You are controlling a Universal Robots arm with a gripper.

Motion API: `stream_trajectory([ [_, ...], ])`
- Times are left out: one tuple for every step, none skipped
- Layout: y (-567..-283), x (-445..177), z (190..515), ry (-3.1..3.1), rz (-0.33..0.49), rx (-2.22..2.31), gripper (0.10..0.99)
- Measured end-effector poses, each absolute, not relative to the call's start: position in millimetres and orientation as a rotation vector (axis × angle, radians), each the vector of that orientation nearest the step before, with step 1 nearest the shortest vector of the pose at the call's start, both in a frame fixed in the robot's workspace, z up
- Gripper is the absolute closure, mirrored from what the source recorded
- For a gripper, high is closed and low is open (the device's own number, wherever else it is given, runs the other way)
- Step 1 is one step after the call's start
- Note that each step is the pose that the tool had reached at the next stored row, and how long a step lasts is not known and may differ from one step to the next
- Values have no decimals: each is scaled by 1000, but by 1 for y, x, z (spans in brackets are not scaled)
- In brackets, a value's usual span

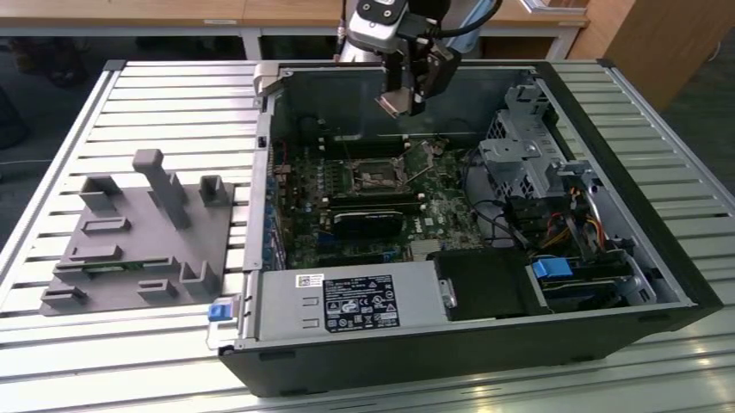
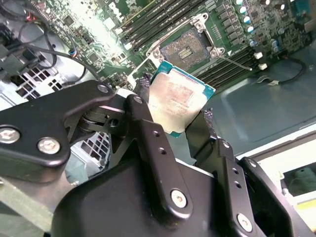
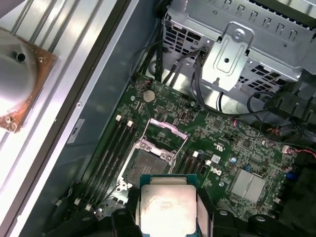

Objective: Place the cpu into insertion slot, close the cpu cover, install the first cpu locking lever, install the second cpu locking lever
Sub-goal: 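Place the cpu into insertion slot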

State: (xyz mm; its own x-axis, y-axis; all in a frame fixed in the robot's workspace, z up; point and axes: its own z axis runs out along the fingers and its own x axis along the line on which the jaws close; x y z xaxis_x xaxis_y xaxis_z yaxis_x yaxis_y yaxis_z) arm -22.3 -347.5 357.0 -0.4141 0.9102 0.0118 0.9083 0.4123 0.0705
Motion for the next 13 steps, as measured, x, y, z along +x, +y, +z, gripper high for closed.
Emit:
stream_trajectory([
  [-347, -22, 357, 2607, 102, 1698, 545],
  [-347, -22, 357, 2598, 102, 1711, 545],
  [-347, -22, 357, 2589, 102, 1724, 545],
  [-347, -22, 357, 2580, 101, 1737, 545],
  [-347, -22, 357, 2571, 101, 1750, 545],
  [-347, -22, 357, 2562, 101, 1763, 545],
  [-347, -22, 357, 2551, 100, 1777, 545],
  [-347, -22, 356, 2542, 100, 1790, 545],
  [-347, -22, 356, 2532, 100, 1804, 545],
  [-347, -22, 356, 2522, 100, 1817, 545],
  [-347, -22, 356, 2512, 100, 1830, 545],
  [-347, -22, 356, 2502, 99, 1844, 545],
  [-347, -22, 356, 2492, 99, 1856, 545],
])
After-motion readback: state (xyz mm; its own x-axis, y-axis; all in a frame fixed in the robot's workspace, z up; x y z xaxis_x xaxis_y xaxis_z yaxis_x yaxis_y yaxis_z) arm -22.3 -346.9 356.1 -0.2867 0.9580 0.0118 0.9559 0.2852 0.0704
